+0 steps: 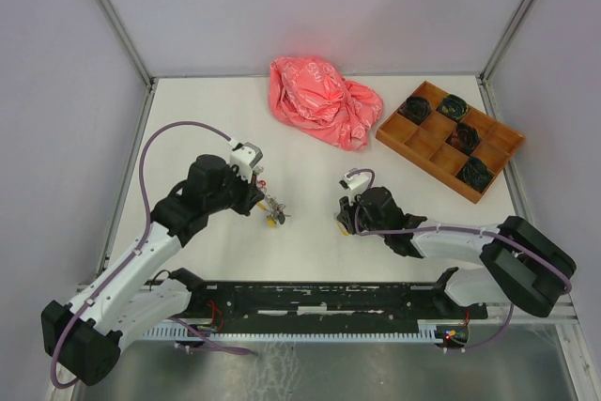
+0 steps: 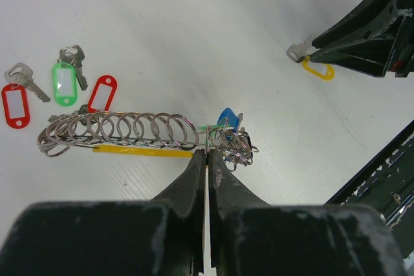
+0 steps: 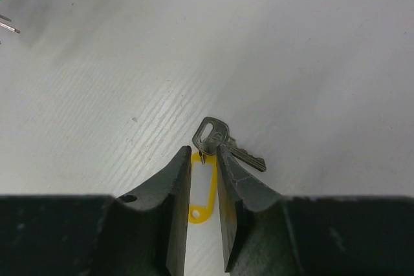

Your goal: Put the keys on the keyring

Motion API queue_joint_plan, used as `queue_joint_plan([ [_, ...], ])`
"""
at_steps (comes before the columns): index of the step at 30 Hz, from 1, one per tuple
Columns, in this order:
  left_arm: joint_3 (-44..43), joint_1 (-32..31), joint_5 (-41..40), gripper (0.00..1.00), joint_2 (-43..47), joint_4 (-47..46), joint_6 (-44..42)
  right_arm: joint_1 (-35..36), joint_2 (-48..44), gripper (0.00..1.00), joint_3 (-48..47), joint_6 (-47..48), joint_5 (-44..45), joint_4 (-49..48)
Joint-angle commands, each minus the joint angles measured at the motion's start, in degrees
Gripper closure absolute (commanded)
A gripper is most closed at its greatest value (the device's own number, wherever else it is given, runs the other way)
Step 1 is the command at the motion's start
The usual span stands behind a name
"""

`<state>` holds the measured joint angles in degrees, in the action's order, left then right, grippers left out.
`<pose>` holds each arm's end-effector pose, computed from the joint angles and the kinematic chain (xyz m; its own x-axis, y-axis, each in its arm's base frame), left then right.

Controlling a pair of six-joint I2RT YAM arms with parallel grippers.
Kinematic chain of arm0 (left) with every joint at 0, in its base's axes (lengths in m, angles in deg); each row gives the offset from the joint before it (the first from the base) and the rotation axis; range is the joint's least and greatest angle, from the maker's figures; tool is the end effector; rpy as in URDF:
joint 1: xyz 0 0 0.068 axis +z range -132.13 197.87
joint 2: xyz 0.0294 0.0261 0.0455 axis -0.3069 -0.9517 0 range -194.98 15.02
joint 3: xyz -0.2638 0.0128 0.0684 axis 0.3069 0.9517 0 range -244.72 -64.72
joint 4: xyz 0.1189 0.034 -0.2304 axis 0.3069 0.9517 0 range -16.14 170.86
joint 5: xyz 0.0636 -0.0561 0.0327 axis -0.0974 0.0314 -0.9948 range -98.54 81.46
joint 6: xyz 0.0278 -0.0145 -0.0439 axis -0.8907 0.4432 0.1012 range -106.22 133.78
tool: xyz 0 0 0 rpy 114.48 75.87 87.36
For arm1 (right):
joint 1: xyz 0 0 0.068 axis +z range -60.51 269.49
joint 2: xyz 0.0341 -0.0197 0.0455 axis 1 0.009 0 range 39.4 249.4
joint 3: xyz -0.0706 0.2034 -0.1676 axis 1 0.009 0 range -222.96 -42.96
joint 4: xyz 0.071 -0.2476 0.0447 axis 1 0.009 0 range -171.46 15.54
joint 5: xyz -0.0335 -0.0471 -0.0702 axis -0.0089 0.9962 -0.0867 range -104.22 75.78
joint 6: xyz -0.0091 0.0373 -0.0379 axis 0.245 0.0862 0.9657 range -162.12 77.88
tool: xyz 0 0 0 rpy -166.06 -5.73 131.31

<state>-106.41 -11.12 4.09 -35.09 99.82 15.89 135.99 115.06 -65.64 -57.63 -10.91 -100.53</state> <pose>0.1638 -0.0996 0.2782 -0.5167 0.2452 -0.8203 0.6123 0.7755 -0.1538 0.1673 0.1734 0.1487 -0.5549 -0.1969 -0.8083 -0.5633 0.8039 0.1909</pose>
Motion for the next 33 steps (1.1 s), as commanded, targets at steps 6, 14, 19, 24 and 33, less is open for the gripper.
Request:
queue_joint_plan([
  [6, -0.64, 0.23, 1.56, 0.97, 0.34, -4.20, 0.11, 0.83, 2.69, 0.75, -0.76, -1.19, 1.53, -2.71],
  [14, -0.67, 0.18, 1.66, 0.97, 0.36, -4.16, 0.03, 1.18, 4.93, 0.77, -1.33, -0.69, 1.52, -2.99],
  [19, -0.67, 0.22, 1.71, 0.97, 0.41, -4.08, 0.04, 1.31, 6.06, 0.78, -1.65, -0.40, 1.60, -3.60],
  [24, -0.67, 0.20, 1.72, 0.97, 0.39, -4.11, 0.09, 1.40, 5.20, 0.76, -1.51, -0.55, 1.45, -3.77],
  [33, -0.67, 0.24, 1.62, 0.97, 0.07, -4.01, 0.09, 1.40, 1.11, 0.73, -1.05, -0.34, 2.47, -3.52],
])
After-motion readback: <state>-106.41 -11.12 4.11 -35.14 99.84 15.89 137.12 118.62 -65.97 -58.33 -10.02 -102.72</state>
